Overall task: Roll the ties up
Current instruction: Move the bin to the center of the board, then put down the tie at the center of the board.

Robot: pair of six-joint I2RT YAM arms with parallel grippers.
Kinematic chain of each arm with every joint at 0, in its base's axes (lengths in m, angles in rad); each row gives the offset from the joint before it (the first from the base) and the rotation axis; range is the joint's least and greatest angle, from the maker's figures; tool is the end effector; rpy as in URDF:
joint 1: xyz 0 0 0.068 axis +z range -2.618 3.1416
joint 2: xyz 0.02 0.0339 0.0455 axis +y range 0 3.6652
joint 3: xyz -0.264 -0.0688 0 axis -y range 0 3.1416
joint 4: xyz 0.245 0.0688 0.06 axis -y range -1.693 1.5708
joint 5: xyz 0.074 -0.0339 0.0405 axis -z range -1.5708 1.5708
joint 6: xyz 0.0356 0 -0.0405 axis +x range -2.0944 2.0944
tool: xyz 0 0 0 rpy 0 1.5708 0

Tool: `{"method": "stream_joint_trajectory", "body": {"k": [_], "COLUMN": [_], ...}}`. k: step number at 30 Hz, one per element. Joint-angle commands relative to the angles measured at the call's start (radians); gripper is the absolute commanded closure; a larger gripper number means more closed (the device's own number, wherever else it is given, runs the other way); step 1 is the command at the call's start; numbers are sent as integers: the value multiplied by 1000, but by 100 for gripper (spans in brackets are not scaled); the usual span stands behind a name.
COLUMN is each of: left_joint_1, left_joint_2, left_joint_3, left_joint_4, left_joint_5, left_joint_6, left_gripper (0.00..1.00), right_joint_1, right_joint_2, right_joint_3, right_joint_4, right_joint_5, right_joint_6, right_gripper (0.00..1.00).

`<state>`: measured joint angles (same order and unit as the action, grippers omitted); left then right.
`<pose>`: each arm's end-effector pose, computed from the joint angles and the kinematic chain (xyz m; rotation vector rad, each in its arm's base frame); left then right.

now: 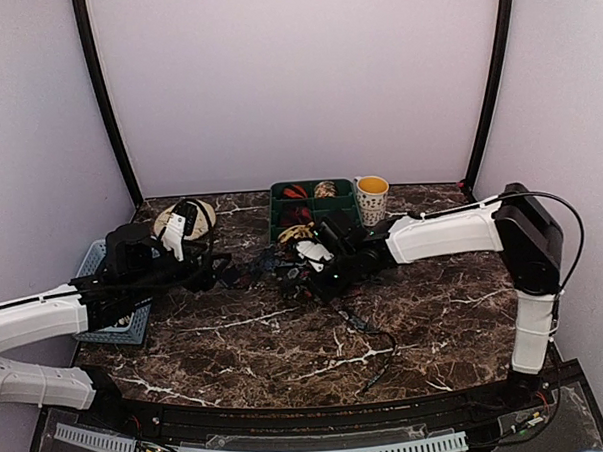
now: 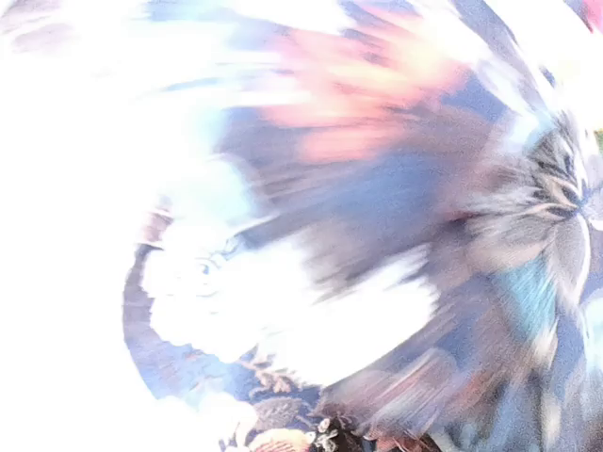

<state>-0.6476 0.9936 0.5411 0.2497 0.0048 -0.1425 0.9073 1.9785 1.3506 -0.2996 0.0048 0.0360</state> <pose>0.1832 -0.1388 0.2595 0.4556 1.7515 -0.5719 0.2612 0.3339 0.1728 -1.0702 2.3039 0.3792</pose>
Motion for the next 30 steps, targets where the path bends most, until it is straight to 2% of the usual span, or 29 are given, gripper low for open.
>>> {"method": "stream_joint_trajectory", "body": {"k": [1,5,8,10,15,17,18,19,21,22,23,26,30], "left_joint_1": [9,12,19,26,143,178,190,198,201,200,199,177,73], "left_joint_2": [70,91,85,91,91,74,68,66,83,99,121,199,319], "left_joint_3": [50,52,47,55,84,85,88,95,112,123,134,167,235], "left_joint_4": [-44,-16,-8,-23,-142,-169,-178,-185,-198,-201,-210,-235,-258], "left_joint_5": [-20,-9,-39,-76,-139,-148,-146,-139,-101,-73,-48,5,-18], "left_joint_6": [-9,-39,-63,-93,-231,-250,-248,-240,-210,-192,-178,-141,-89], "left_gripper": [26,26,26,26,28,28,28,29,27,26,25,26,27], "right_joint_1": [52,98,169,189,198,199,205,212,210,203,191,120,26], "right_joint_2": [-169,-284,-270,-181,132,231,263,276,225,171,114,-35,-237], "right_joint_3": [-84,-176,-160,-57,319,456,516,542,487,416,340,150,-67], "right_joint_4": [8,24,59,82,10,-39,-73,-93,-63,-12,50,153,257], "right_joint_5": [-205,-346,-369,-362,-256,-248,-264,-294,-353,-384,-407,-490,-507], "right_joint_6": [0,19,52,73,113,124,112,98,87,95,114,178,253], "right_gripper": [100,100,100,100,100,91,83,70,37,23,16,13,15]}}
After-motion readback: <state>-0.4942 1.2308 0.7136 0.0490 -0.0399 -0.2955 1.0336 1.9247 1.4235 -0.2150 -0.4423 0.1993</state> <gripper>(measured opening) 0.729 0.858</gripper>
